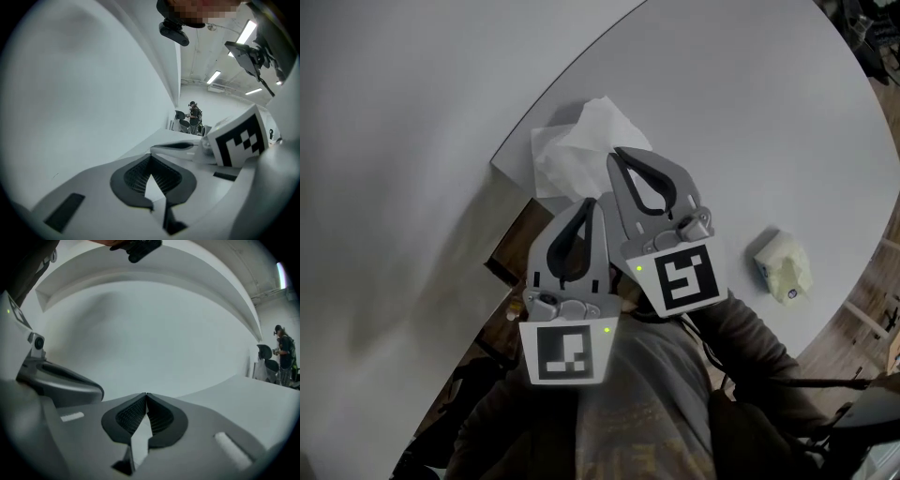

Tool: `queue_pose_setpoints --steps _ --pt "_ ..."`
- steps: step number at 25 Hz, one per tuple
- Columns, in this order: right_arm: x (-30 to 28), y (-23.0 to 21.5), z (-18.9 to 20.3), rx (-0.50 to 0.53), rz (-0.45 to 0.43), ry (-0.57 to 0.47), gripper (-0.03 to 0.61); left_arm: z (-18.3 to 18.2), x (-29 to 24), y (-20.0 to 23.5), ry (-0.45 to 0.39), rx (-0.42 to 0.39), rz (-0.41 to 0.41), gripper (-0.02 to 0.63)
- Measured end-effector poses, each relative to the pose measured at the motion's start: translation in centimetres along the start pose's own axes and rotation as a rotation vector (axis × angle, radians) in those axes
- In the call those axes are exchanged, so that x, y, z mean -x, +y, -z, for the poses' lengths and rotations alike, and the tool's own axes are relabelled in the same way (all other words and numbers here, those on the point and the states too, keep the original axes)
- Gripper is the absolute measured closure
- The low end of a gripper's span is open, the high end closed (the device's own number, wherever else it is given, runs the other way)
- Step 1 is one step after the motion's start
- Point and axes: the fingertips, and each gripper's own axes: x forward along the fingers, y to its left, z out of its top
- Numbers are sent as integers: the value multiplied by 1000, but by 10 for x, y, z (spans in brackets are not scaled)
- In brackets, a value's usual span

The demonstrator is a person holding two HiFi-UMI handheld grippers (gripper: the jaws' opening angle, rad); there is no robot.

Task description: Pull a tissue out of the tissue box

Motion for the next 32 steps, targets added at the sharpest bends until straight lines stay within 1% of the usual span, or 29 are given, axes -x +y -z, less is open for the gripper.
queue_pose_setpoints --steps 3,5,8,9,12,16,20,25,29,32 --pt "-6 16 25 4 -19 33 571 3 8 5 -2 -9 -14 615" --pt "-7 28 41 -15 -40 60 563 3 13 5 -8 -17 -14 615" --pt "-4 46 61 -42 -81 101 529 7 20 4 -7 -25 -10 615" --pt "-2 51 66 -53 -93 113 500 9 22 3 -5 -27 -10 615" --pt "12 61 77 -86 -109 138 472 12 29 -1 -4 -25 -12 615" --pt "48 65 76 -106 -87 119 472 10 40 -19 -31 -38 5 615" --pt "102 67 59 -102 -48 52 474 5 57 -57 -76 -68 55 615" --pt "195 63 30 -157 5 -52 479 -11 92 -120 -169 -78 87 615" --pt "276 49 11 -227 101 -143 506 -21 118 -182 -235 -115 173 615" --pt "337 42 1 -246 171 -193 529 -25 143 -233 -279 -145 241 615"
